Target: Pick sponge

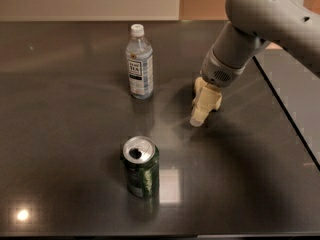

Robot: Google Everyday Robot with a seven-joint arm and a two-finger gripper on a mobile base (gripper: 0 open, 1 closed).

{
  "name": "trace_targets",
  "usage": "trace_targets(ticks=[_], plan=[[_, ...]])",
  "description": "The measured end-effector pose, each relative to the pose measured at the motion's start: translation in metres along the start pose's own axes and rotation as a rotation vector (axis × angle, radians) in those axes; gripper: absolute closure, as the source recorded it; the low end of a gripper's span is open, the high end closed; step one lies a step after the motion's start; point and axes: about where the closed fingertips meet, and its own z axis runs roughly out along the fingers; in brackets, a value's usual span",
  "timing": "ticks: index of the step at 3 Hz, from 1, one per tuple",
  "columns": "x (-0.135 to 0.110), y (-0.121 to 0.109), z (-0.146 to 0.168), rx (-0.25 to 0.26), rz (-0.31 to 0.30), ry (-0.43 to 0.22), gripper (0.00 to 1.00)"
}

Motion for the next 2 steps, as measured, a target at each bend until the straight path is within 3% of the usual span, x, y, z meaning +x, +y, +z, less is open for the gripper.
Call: trace_targets(ticks=[2], plan=[[0.0039,-0.0113,0.0224,-0.052,0.026,0.021,0.00]])
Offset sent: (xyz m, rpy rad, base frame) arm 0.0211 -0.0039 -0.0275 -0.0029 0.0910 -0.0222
